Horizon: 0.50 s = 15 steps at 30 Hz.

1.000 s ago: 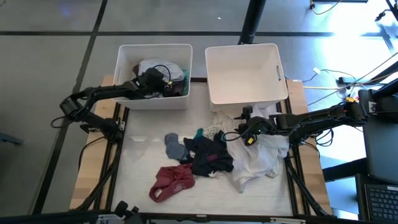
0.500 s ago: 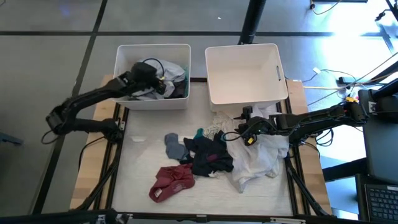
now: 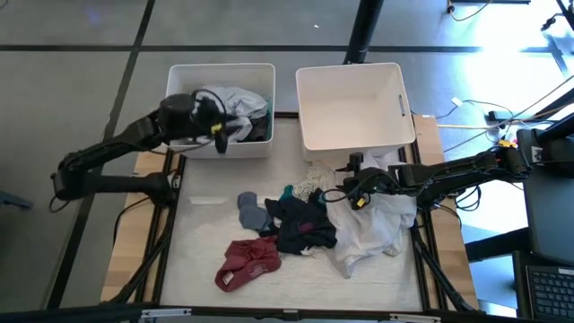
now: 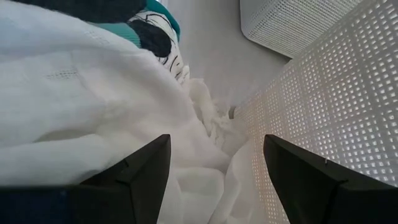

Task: Sort clothes
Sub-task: Put the blue towel into the left white laundry bin

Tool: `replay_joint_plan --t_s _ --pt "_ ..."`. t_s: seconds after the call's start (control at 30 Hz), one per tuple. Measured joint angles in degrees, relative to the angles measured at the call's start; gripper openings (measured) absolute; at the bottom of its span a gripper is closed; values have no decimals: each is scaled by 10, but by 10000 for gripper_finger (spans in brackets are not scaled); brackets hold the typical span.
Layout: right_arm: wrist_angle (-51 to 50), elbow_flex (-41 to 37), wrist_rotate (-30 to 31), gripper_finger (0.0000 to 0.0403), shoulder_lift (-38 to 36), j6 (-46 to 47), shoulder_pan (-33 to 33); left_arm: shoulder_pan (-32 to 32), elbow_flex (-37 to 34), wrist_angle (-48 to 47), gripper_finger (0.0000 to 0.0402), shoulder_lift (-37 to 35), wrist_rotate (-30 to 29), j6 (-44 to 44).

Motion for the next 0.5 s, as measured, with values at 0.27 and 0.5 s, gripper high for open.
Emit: replay_joint_plan --t_s 0.27,0.5 --pt "1 0 0 259 0 7 0 -187 -1 -17 156 14 19 -56" --pt "5 0 0 259 0 11 0 -332 -1 -68 155 68 -41 -109"
